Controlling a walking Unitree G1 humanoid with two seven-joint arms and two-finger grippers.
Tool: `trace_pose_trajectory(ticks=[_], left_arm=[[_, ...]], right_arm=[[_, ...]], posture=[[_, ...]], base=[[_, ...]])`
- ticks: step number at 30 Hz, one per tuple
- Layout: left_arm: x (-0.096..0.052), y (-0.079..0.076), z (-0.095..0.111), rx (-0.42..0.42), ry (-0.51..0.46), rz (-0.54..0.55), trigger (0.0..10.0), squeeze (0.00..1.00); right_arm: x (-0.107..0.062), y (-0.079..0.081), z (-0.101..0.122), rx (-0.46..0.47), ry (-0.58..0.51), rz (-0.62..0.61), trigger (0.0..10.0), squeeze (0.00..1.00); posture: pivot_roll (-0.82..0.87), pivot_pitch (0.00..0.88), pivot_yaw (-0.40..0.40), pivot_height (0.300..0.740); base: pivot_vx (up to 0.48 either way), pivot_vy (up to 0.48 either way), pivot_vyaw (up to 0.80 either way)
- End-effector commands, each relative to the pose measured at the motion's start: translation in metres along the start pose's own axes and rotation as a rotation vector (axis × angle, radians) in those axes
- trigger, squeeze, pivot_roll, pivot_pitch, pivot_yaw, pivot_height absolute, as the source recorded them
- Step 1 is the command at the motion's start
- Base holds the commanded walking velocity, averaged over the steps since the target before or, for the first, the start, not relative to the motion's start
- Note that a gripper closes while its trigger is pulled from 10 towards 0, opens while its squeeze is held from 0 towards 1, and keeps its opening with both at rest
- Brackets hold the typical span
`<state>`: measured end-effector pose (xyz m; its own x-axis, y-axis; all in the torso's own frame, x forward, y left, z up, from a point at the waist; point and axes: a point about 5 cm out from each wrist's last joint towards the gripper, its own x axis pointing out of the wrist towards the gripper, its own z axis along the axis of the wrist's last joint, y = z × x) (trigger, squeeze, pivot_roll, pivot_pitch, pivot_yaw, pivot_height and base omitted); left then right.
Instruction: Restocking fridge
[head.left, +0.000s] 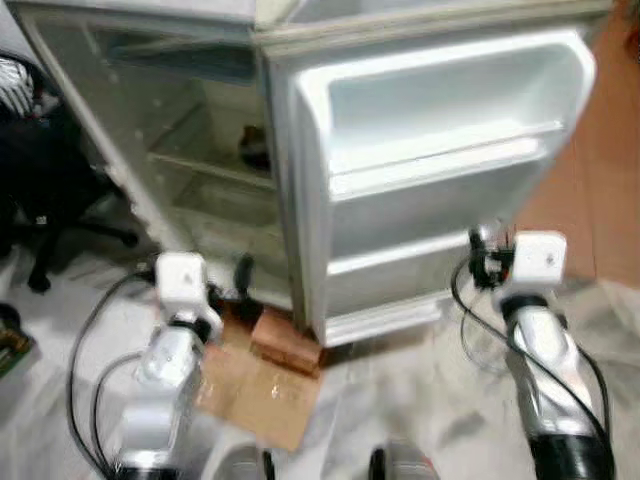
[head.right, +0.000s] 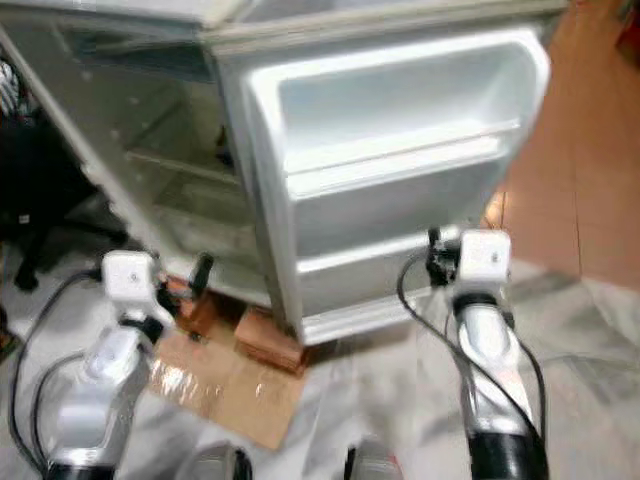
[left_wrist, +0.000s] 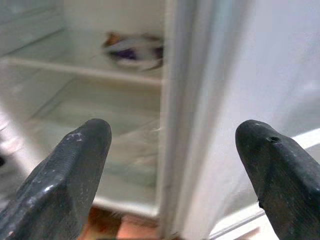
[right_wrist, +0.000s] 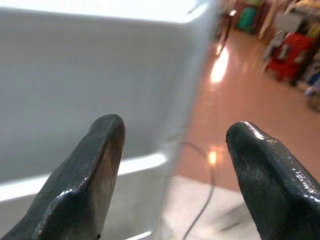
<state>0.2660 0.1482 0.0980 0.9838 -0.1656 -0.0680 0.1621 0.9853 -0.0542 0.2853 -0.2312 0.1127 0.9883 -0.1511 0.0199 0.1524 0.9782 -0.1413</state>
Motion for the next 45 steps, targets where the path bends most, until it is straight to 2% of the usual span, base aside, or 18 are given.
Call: trace_pose_trajectory(ticks=[1, 6, 15, 22, 23, 30, 39, 45], left_arm=[[-0.004, 0.010, -0.003, 0.016, 0.016, 0.028, 10.0, 0.00], [-0.005, 0.009, -0.004, 0.005, 0.018, 0.036, 10.0, 0.00], [-0.005, 0.013, -0.005, 0.005, 0.025, 0.075, 10.0, 0.00], [-0.005, 0.018, -0.006, 0.023, 0.038, 0.123, 10.0, 0.00], [-0.006, 0.018, -0.006, 0.024, 0.038, 0.120, 10.0, 0.00], [-0.008, 0.018, -0.004, 0.023, 0.017, 0.095, 10.0, 0.00], [-0.008, 0.017, -0.006, 0.011, 0.026, 0.103, 10.0, 0.00], [-0.006, 0.015, -0.005, 0.004, 0.020, 0.095, 10.0, 0.00]], right_arm=[[0.000, 0.005, 0.001, 0.008, -0.006, 0.013, 10.0, 0.00], [0.001, 0.005, 0.002, 0.009, -0.008, 0.017, 10.0, 0.00], [0.002, 0.012, 0.005, 0.043, -0.021, 0.076, 10.0, 0.00], [0.014, 0.014, 0.014, 0.090, -0.041, 0.114, 10.0, 0.00], [0.016, 0.016, 0.017, 0.062, -0.055, 0.130, 10.0, 0.00], [0.010, 0.024, 0.015, 0.070, -0.058, 0.146, 10.0, 0.00], [0.003, 0.022, 0.009, 0.045, -0.041, 0.152, 10.0, 0.00], [0.000, 0.022, 0.008, 0.068, -0.035, 0.144, 10.0, 0.00]], posture=[[-0.01, 0.127, 0.042, 0.740], [-0.01, 0.128, 0.040, 0.740], [-0.01, 0.134, 0.044, 0.740], [0.00, 0.140, 0.047, 0.740], [0.00, 0.140, 0.047, 0.740], [0.00, 0.140, 0.045, 0.740], [-0.01, 0.139, 0.047, 0.740], [-0.01, 0.137, 0.046, 0.740]], base=[[0.000, -0.461, 0.00], [0.000, -0.374, 0.00], [0.000, 0.000, 0.00], [0.000, 0.000, 0.00], [0.000, 0.000, 0.00], [0.000, 0.000, 0.68], [0.068, 0.000, 0.59], [0.000, -0.219, 0.26]])
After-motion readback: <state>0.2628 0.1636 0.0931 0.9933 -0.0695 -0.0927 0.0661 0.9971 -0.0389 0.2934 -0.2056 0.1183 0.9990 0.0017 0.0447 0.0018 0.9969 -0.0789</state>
